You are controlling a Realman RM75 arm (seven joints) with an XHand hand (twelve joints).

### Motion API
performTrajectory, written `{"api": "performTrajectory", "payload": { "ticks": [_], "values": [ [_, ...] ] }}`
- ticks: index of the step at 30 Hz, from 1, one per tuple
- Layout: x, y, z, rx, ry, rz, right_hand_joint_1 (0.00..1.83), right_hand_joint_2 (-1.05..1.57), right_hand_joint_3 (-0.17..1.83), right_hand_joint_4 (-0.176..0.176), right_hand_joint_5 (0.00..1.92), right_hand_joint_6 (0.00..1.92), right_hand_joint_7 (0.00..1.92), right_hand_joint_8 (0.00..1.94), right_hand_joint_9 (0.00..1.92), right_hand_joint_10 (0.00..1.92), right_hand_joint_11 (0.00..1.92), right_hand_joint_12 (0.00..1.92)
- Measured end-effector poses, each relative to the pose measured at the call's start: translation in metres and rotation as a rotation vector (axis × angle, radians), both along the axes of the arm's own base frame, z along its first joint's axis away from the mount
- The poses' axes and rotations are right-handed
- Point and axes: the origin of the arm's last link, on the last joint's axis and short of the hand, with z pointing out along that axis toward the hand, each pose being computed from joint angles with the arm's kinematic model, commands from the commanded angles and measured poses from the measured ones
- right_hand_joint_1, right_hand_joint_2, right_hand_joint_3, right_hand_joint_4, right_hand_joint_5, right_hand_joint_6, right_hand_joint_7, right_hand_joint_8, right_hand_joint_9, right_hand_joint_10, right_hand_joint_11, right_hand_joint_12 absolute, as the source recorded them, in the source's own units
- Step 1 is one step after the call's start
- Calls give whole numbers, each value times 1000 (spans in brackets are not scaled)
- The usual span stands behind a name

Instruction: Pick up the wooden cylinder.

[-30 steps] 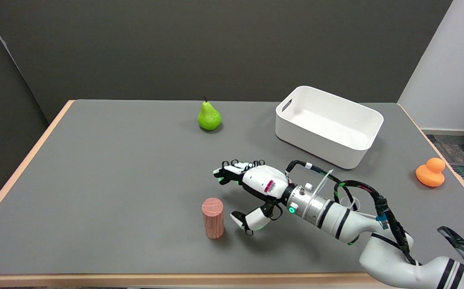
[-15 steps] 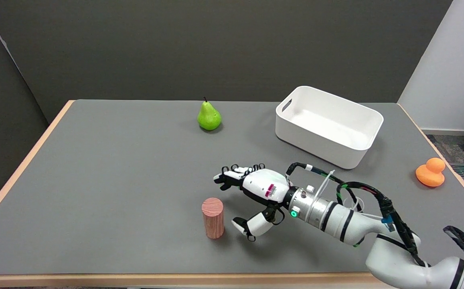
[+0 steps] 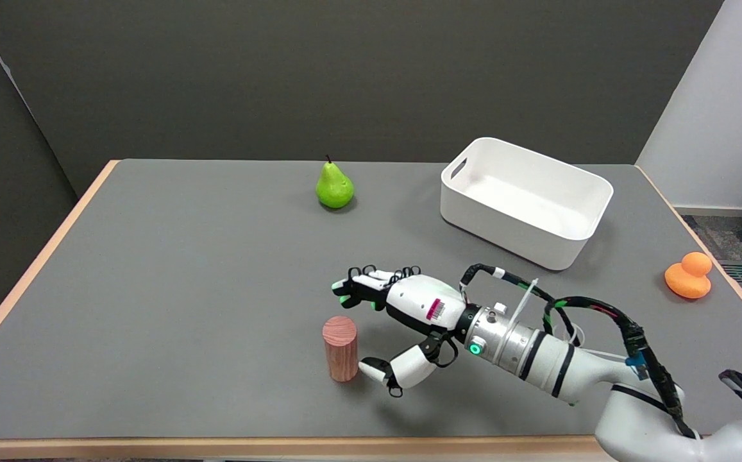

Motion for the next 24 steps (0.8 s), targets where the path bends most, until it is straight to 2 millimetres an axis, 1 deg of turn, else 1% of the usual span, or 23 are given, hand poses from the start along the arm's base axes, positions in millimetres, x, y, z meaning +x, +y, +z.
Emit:
{"api": "performTrajectory", "payload": {
  "ticks": [4, 15, 24],
  "values": [
    [3, 3, -3, 7, -46, -1, 766, 598, 922, -176, 131, 443, 241, 455, 144, 758, 266, 1495],
    [6, 9, -13, 14, -143, -12, 742, 598, 914, -176, 132, 444, 241, 456, 143, 760, 264, 1494],
    [1, 4, -20, 3, -199, -34, 743, 600, 913, -176, 147, 450, 257, 460, 155, 769, 268, 1495]
  ]
}}
